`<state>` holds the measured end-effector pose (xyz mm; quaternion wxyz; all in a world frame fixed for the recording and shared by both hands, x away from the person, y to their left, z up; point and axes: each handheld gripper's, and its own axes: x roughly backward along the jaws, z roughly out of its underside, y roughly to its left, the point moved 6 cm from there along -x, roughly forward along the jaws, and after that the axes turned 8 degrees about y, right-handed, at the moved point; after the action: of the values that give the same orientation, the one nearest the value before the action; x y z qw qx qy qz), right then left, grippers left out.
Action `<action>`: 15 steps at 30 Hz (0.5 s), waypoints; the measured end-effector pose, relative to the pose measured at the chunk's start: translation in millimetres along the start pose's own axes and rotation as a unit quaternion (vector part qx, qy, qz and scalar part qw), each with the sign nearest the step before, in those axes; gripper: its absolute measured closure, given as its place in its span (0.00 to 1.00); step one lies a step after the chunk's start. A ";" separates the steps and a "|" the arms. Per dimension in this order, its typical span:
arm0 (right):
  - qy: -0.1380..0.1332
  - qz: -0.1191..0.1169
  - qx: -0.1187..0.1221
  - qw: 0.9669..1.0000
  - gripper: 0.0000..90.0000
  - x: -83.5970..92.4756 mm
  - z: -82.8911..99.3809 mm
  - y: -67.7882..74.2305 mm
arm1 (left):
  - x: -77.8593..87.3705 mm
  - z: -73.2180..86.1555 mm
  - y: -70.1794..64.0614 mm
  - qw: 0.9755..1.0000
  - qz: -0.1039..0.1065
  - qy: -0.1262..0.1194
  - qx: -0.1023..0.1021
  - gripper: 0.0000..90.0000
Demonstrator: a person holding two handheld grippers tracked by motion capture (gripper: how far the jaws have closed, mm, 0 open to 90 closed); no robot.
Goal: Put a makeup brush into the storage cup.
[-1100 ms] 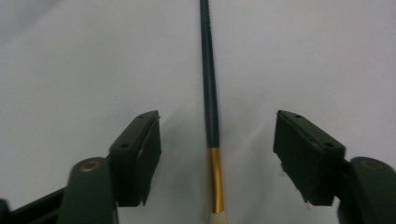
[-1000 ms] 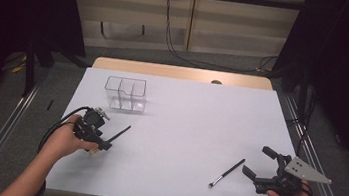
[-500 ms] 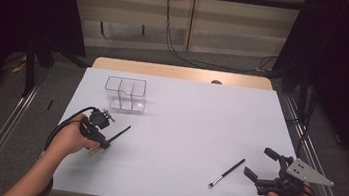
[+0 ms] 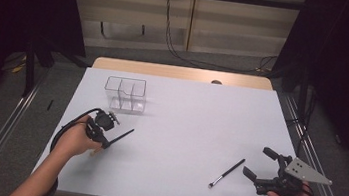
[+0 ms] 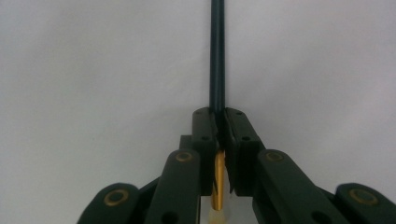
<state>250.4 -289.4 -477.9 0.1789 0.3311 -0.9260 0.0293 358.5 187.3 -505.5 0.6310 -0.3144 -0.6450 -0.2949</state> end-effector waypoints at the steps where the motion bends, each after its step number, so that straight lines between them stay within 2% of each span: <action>1: 0.000 0.000 0.001 1.000 0.00 -0.3 -0.1 0.0 | 0.1 -0.1 0.5 1.000 0.001 0.002 -0.004 0.93; 7: 0.004 0.000 0.004 1.000 0.00 -1.6 0.4 0.5 | -0.1 0.0 2.2 1.000 0.013 0.000 -0.001 0.93; 15: 0.006 -0.002 0.004 1.000 0.00 -1.9 0.9 0.8 | 2.9 -0.3 2.7 1.000 0.016 0.003 0.004 0.93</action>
<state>251.0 -287.9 -479.3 0.1827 0.3340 -0.9241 0.0347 360.7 188.9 -502.6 0.6387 -0.3210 -0.6394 -0.2831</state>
